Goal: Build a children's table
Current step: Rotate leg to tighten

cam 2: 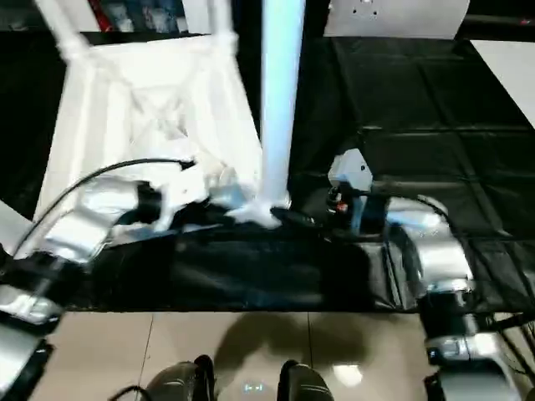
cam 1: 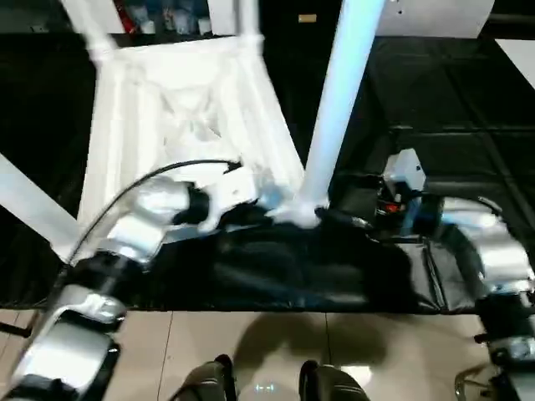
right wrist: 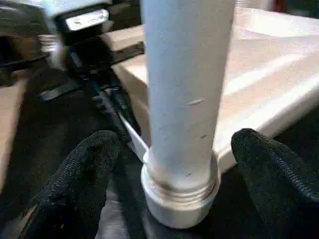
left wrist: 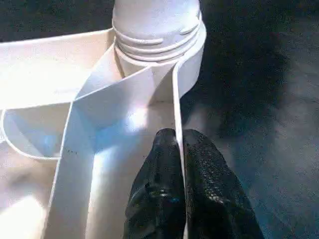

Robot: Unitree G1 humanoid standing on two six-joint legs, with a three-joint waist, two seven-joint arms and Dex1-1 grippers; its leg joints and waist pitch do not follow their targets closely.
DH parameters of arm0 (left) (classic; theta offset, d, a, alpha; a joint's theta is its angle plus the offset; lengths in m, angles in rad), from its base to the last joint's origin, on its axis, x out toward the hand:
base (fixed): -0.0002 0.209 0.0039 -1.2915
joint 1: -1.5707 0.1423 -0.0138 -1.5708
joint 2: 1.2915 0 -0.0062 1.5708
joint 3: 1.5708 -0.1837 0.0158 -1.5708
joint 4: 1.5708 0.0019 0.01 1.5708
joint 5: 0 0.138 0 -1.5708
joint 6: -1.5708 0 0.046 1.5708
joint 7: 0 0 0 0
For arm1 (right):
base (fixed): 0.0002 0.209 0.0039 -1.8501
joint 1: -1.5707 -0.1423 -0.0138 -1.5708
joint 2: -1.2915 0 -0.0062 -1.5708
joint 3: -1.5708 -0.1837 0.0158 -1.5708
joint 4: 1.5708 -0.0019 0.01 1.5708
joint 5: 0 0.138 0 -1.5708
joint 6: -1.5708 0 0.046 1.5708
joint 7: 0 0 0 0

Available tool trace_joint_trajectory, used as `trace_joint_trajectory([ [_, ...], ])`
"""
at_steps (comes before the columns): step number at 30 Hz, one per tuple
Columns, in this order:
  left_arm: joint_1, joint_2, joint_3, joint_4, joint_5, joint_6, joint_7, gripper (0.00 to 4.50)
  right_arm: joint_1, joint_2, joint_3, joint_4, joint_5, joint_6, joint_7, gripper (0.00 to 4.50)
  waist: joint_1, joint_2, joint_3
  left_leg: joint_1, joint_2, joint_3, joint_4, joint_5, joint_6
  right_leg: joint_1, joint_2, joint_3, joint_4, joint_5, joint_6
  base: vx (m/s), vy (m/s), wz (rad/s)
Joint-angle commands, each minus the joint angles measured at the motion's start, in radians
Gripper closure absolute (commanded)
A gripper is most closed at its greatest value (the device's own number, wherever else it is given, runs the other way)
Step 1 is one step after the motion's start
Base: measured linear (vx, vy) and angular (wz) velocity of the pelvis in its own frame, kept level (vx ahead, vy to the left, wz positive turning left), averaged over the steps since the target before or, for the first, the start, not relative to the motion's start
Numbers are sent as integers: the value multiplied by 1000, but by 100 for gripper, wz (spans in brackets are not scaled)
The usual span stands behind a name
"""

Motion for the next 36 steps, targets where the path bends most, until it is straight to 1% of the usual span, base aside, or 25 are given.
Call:
trace_joint_trajectory([
  [1,31,17,-60,-32,-5,-26,-101,450,-23,-13,26,43,13,-7,80,63,3,-13,-74,27,89,-32,-41,30,218,52,-99,52,-31,154,-317,0,0,0],
  [2,31,17,-60,-32,-5,-26,-101,450,-23,-13,26,43,13,-7,80,63,5,-12,-76,26,89,-32,-37,57,232,49,-97,51,-26,187,-319,0,0,0],
  [3,34,27,-68,-39,-3,-33,-119,450,-31,-15,35,55,15,-7,105,63,7,-14,-76,25,89,-31,-35,63,238,49,-98,51,-24,199,-319,0,0,0],
  [4,37,35,-76,-44,-2,-39,-133,450,-40,-16,46,66,17,-3,133,93,12,-13,-74,24,89,-30,-33,60,242,46,-99,51,-23,199,-320,0,0,0],
  [5,41,40,-85,-49,-3,-44,-147,450,-50,-16,64,77,20,10,170,93,14,-14,-73,23,90,-31,-34,36,235,47,-102,51,-26,164,-320,0,0,0],
  [6,41,40,-85,-49,-3,-44,-147,450,-50,-16,64,77,20,10,170,98,14,-14,-73,23,90,-31,-34,36,235,47,-102,51,-26,164,-320,0,0,0],
  [7,43,37,-90,-54,-9,-45,-154,450,-58,-11,86,89,11,7,195,100,17,-16,-72,25,91,-31,-36,22,223,47,-101,50,-28,129,-319,0,0,0],
  [8,43,37,-90,-54,-9,-45,-154,450,-58,-11,86,89,11,7,195,107,17,-15,-71,26,92,-31,-37,14,218,46,-101,50,-29,113,-319,0,0,0],
  [9,42,34,-91,-53,-9,-47,-155,450,-61,-9,91,93,10,6,203,107,17,-17,-70,27,93,-31,-38,4,209,45,-101,51,-31,89,-318,0,0,0],
  [10,40,29,-90,-53,-11,-48,-155,450,-64,-5,96,98,6,2,205,137,18,-16,-69,28,93,-31,-40,-3,200,45,-101,52,-33,71,-319,0,0,0],
  [13,39,25,-89,-58,-15,-47,-163,450,-78,4,100,124,-2,-13,216,150,18,-17,-70,29,91,-30,-39,-4,185,45,-102,54,-32,66,-323,0,0,0],
  [16,38,25,-91,-60,-16,-48,-171,450,-85,7,104,141,-7,-22,223,189,18,-18,-74,27,90,-30,-35,22,196,48,-102,54,-26,117,-329,0,0,0],
  [18,39,25,-92,-62,-17,-49,-172,450,-86,7,105,143,-6,-23,226,193,19,-19,-76,25,88,-30,-33,38,208,49,-100,53,-23,144,-330,0,0,0],
  [20,41,26,-93,-66,-17,-49,-177,450,-91,7,105,153,-4,-25,237,226,20,-20,-77,25,89,-30,-31,46,219,49,-100,52,-21,157,-330,0,0,0],
  [24,43,29,-95,-65,-15,-51,-178,450,-92,7,105,159,3,-21,249,248,21,-19,-75,26,90,-30,-33,21,210,48,-100,52,-25,108,-328,0,0,0],
  [26,43,31,-95,-62,-12,-50,-176,450,-87,5,106,151,8,-14,254,252,21,-19,-78,27,90,-31,-32,17,204,48,-100,52,-25,97,-330,0,0,0],
  [27,43,33,-96,-60,-10,-49,-175,450,-83,4,107,146,12,-9,258,253,21,-18,-76,26,90,-31,-33,11,201,48,-101,52,-26,86,-329,0,0,0],
  [29,43,32,-94,-59,-7,-39,-168,450,-74,6,105,130,19,4,254,254,22,-18,-78,27,90,-30,-33,6,194,49,-101,53,-26,80,-330,0,0,0],
  [30,37,27,-91,-51,3,-19,-142,450,-58,14,100,101,25,44,218,254,21,-21,-81,27,89,-30,-32,10,195,51,-101,53,-25,86,-331,0,0,0],
  [31,28,9,-80,-39,8,16,-100,450,-27,26,105,42,28,91,170,254,23,-16,-81,27,90,-31,-31,18,195,50,-101,53,-24,93,-330,0,0,0],
  [32,15,-20,-68,-27,11,55,-49,450,6,52,114,-14,-5,120,75,254,24,-18,-79,28,91,-30,-33,25,196,49,-98,54,-25,99,-324,0,0,0],
  [33,12,-27,-65,-24,12,63,-38,450,13,58,117,-26,-13,125,53,254,27,-16,-76,30,93,-31,-35,18,192,44,-99,54,-29,85,-323,0,0,0],
  [34,-9,-70,-50,-5,16,112,31,450,40,110,122,-73,-58,172,-87,254,25,-17,-74,30,90,-32,-40,-21,169,44,-102,55,-38,18,-315,0,0,0],
  [35,-9,-70,-50,-5,16,112,31,450,40,110,122,-73,-58,172,-87,255,19,-16,-67,29,86,-33,-47,-87,130,45,-105,56,-53,-93,-304,0,0,0],
  [36,-18,-88,-45,3,19,130,58,450,44,136,120,-82,-75,196,-148,255,17,-16,-63,32,85,-35,-50,-134,105,44,-109,57,-62,-173,-293,-51,-1,-2],
])
